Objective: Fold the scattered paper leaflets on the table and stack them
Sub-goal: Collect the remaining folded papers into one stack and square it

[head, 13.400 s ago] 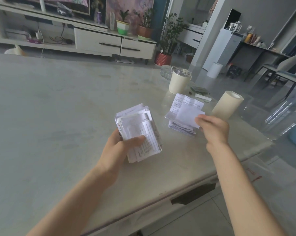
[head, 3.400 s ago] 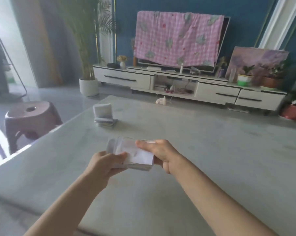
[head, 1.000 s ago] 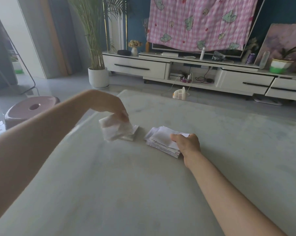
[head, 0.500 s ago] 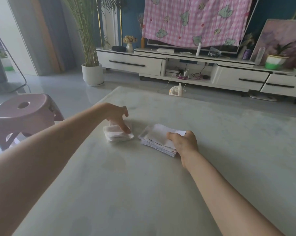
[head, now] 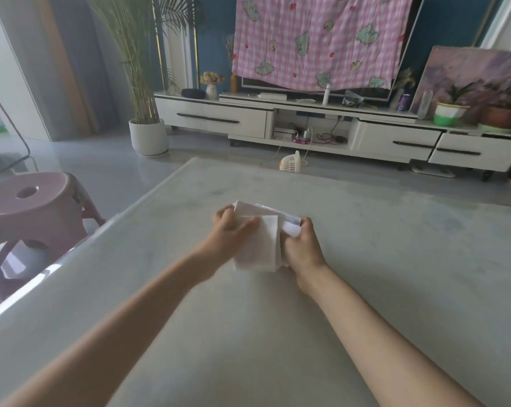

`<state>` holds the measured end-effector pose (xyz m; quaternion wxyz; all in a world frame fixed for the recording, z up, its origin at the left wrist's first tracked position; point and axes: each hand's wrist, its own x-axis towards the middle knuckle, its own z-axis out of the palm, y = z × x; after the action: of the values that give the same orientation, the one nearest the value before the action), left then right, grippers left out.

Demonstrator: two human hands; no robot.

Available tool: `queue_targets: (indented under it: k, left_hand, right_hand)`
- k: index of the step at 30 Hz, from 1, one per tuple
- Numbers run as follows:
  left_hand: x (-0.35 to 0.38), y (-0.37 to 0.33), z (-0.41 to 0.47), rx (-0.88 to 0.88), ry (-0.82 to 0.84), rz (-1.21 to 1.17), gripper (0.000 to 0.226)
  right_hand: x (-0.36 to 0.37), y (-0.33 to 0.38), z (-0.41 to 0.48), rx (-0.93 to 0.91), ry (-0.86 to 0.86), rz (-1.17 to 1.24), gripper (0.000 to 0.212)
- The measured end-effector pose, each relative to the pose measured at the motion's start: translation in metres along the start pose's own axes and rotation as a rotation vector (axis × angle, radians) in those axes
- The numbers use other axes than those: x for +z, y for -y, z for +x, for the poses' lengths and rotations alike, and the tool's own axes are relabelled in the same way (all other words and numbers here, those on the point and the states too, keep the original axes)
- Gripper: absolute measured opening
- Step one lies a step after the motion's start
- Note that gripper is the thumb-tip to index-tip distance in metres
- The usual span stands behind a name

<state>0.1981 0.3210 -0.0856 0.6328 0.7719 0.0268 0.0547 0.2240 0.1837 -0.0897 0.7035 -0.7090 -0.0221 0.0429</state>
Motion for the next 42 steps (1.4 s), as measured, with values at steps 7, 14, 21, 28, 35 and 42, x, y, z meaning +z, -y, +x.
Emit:
queue_targets:
  k: [7, 14, 21, 28, 35, 42]
  left_hand:
    - [0.027, 0.015, -0.011, 0.154, -0.306, 0.194, 0.039]
    - [0.016, 0.014, -0.008, 0.161, -0.302, 0.004, 0.072]
    - [-0.002, 0.013, -0.012, 0.332, -0.121, 0.307, 0.086]
    - [-0.009, 0.004, -0.005, 0.163, -0.070, 0.020, 0.116]
    - [-0.025, 0.006, 0.002, 0.135, 0.247, 0.081, 0.063]
    - [-0.019, 0.008, 0.009, 0.080, 0.107, 0.073, 0.043]
  right_hand:
    - [-0.011, 0.004, -0.011, 0.070, 0.279, 0.120, 0.034]
    - [-0.022, -0.003, -0.012, -0.057, 0.342, -0.044, 0.048]
    - [-0.018, 0.001, -0.004, -0.184, 0.303, -0.140, 0.051]
    - [-0.022, -0.003, -0.005, -0.156, 0.389, -0.193, 0.041]
    - [-0.020, -0.004, 0.000, -0.165, 0.321, -0.153, 0.045]
    - [0.004, -0.006, 0.006, -0.165, 0.091, -0.362, 0.065]
